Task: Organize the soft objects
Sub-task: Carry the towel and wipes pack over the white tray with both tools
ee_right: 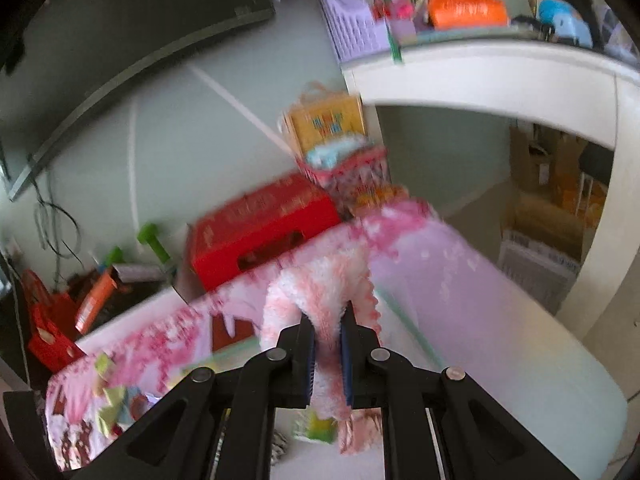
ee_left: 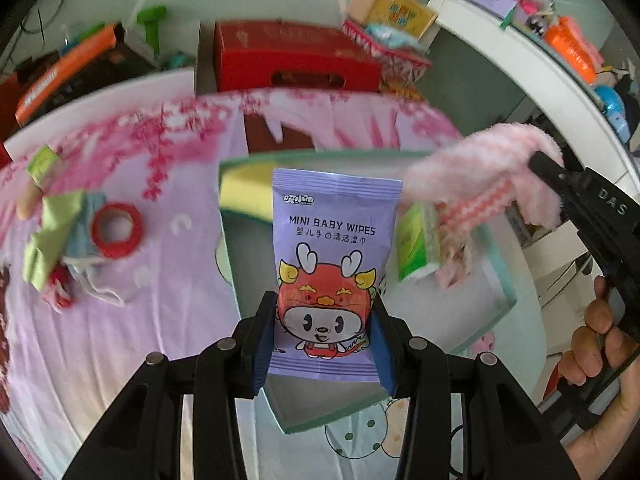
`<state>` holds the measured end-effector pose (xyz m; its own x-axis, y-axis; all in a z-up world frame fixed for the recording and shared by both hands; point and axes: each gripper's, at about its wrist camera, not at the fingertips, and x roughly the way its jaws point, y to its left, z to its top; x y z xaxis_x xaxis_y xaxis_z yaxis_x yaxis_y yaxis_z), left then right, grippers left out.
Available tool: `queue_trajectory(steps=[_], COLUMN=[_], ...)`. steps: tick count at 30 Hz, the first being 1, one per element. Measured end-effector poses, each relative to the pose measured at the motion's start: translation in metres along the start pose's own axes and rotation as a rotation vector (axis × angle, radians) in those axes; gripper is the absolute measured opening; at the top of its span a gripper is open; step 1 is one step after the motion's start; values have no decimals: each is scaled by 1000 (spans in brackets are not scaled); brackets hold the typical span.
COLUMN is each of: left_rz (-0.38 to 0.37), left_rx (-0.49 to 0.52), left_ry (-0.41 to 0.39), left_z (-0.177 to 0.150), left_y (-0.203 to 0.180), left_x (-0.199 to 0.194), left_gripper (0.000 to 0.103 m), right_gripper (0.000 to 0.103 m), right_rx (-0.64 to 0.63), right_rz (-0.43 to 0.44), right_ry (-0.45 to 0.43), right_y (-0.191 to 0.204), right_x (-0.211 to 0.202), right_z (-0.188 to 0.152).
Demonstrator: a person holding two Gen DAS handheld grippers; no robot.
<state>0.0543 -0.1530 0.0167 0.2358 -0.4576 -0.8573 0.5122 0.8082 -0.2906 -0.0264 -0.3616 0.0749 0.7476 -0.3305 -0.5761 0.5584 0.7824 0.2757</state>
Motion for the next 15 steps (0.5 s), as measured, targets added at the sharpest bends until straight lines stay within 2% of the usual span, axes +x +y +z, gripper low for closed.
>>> queue_trajectory(steps=[7,15], left_rz=[5,-2], left_rx=[-38,-56], left_ry=[95,134], left_z=[-7,-13], left_y=[5,7], left_x=[34,52], left_gripper=[45,45], right_gripper=[11,11], right_rx=[37,40], right_rz=[-32,-84], right_ry=[145,274], right_y=[-12,-18], right_x=[39,67], right_z=[-18,-34])
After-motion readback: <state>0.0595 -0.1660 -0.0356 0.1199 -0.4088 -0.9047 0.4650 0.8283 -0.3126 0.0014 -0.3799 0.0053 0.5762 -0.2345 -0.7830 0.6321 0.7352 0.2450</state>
